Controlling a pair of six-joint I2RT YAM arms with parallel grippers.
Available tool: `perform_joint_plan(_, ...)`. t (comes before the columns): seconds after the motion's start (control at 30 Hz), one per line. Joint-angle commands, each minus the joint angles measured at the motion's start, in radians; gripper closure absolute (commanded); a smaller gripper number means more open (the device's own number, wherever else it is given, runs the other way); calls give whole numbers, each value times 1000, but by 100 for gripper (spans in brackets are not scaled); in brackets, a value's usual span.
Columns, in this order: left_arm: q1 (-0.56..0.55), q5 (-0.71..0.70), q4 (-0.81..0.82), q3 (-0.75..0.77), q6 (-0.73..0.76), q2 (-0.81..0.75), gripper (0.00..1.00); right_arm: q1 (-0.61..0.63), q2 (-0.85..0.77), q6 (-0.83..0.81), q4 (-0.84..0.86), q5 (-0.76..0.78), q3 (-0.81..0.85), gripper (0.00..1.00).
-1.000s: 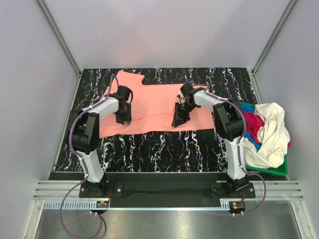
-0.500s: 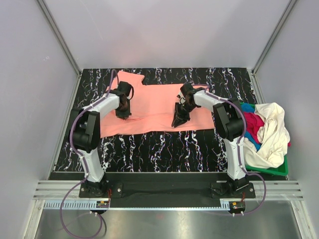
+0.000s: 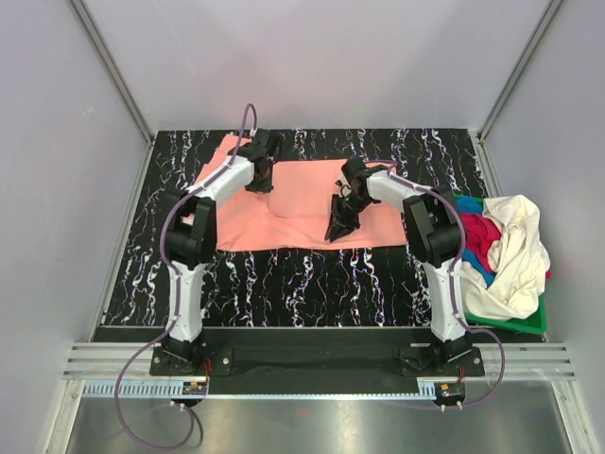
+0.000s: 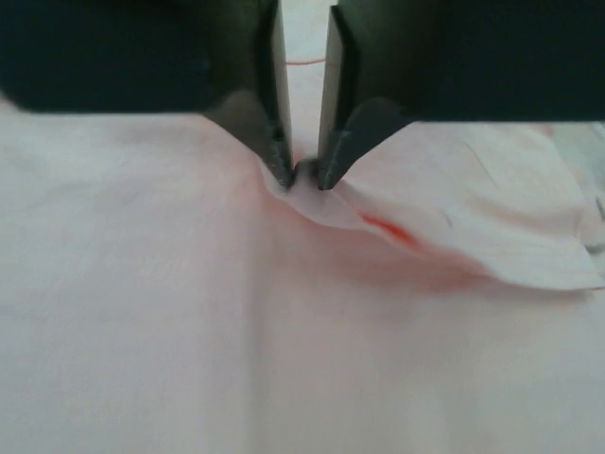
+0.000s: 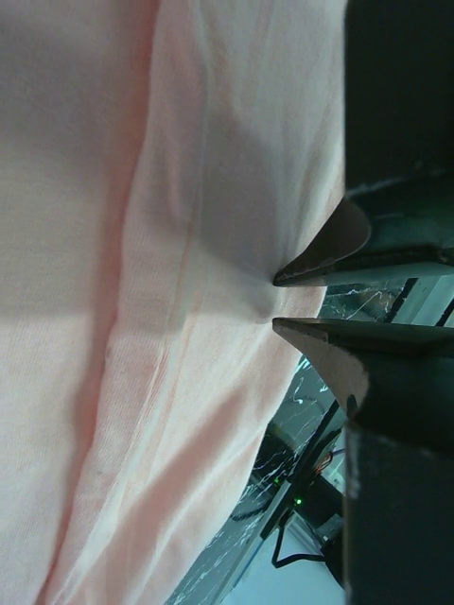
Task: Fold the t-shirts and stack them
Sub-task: Fold the tshirt
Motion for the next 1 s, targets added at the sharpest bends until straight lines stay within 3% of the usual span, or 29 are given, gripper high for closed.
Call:
perform_joint_plan(0.0, -22, -81, 42, 95, 7, 33, 67, 1, 33, 19, -7, 27, 27, 73)
perform_joint_plan(0.07, -36, -107, 31, 91, 5, 11, 57, 1, -2, 15, -2, 58, 16, 73)
perform_joint_plan(0.1, -36, -118, 17, 85, 3, -27, 44, 3, -13, 4, -5, 69, 16, 73)
perform_joint_plan(0.23, -13, -132, -15, -73, 7, -209, 36, 1, -71, -31, -63, 136, 4, 70)
perform_joint_plan(0.37, 39, -78, -15, -370, 7, -429, 39, -2, -110, -57, -118, 205, 8, 65)
perform_joint_plan(0.57, 193, 60, 48, -665, -32, -556, 48, -17, -153, -97, -157, 320, 41, 56)
perform_joint_plan(0.83, 349, 161, 19, -708, -99, -541, 63, -106, -166, -105, -166, 348, -7, 60)
perform_joint_plan(0.97, 394, 169, 39, -748, -118, -541, 65, -170, -157, -116, -155, 359, -45, 65)
